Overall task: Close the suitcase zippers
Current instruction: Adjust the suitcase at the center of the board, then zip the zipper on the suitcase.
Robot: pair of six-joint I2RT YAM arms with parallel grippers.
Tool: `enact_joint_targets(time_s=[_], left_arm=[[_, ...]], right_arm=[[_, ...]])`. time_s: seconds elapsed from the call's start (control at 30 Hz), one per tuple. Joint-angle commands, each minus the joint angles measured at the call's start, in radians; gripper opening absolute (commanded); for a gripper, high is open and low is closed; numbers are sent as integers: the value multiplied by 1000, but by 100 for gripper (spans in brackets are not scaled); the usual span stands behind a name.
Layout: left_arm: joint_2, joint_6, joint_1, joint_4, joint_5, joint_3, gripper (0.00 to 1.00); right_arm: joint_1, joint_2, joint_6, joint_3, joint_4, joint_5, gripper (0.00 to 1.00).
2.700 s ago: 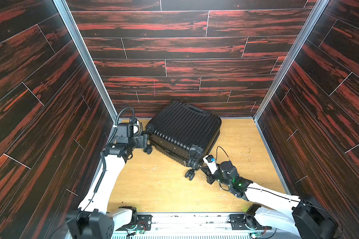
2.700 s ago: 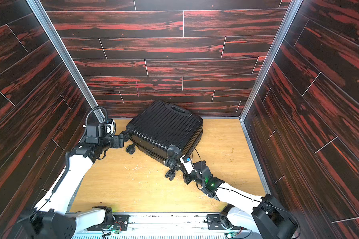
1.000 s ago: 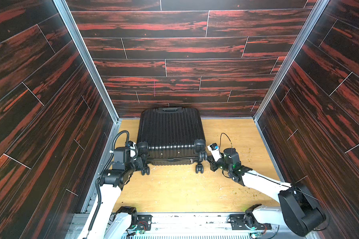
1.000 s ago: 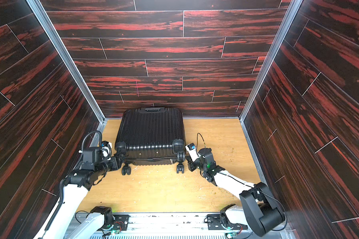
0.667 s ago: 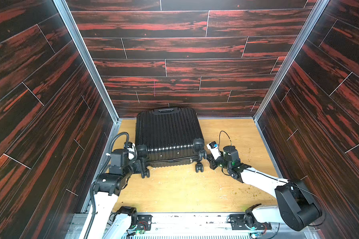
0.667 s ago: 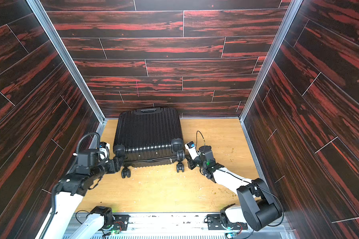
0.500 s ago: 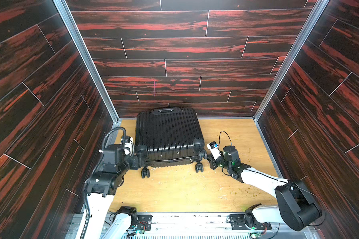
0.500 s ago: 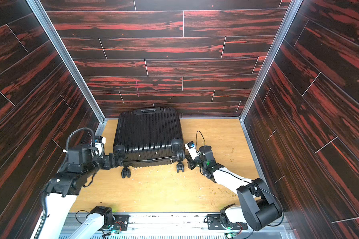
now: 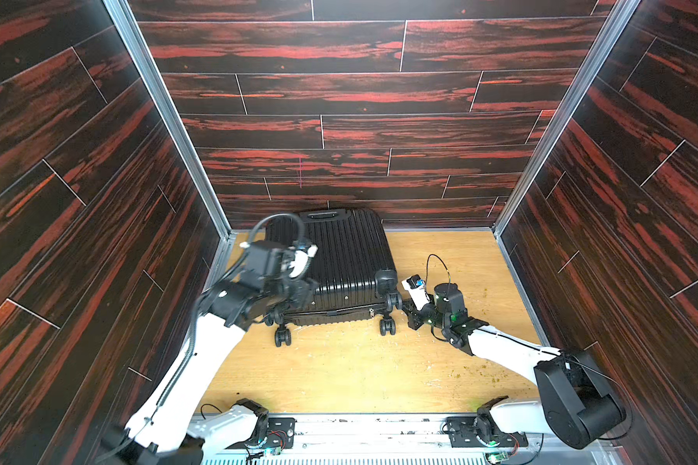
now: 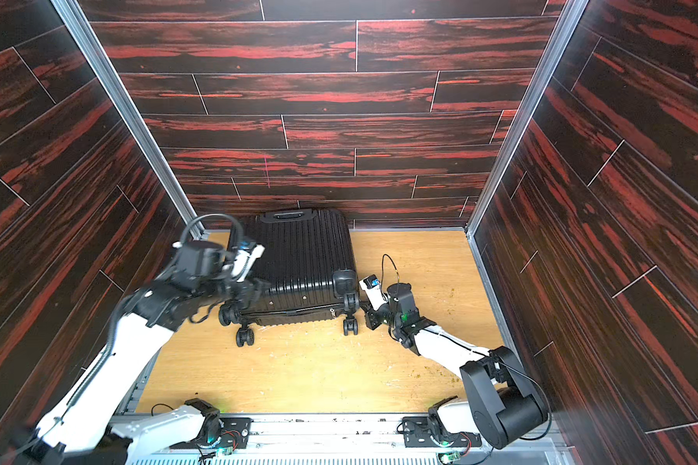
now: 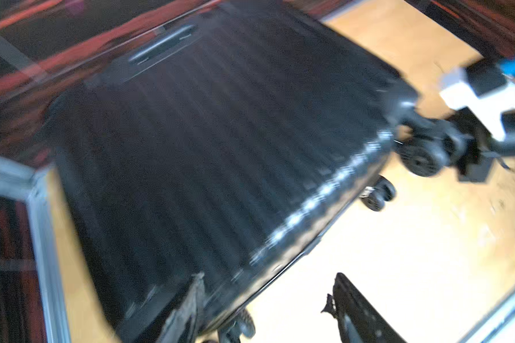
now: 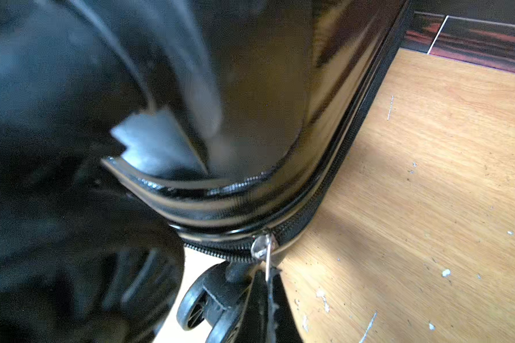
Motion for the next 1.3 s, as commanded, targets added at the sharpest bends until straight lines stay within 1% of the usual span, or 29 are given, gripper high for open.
enact_joint_targets(time_s=[0.0, 0.13, 0.27, 0.4, 0.6, 0.8, 1.03, 1.1, 1.27], left_arm=[[77, 115, -89, -34, -55, 73, 70], [189, 191, -155, -39, -85, 152, 71], [298, 268, -202, -56, -81, 225, 72], [377, 332, -225, -52, -53, 263, 73], [458, 381, -232, -51, -31, 294, 74], [504, 390, -234, -1, -60, 294, 74], [551, 387, -238, 35, -162, 313, 74], [580, 373, -240, 60, -200, 310, 74], [587, 339, -242, 135, -260, 284, 73]], right_arm=[[-6, 26, 1, 27, 7, -21, 0], [-7, 29, 5, 27, 9, -27, 0], [-7, 34, 8, 28, 10, -32, 0], [-7, 34, 7, 30, 11, -36, 0], [-8, 30, 9, 26, 6, -47, 0], [-9, 25, 15, 19, 7, -56, 0], [-9, 3, 29, 7, 3, -73, 0], [-8, -8, 40, -2, 6, -80, 0], [-7, -29, 78, -28, 21, -118, 0]])
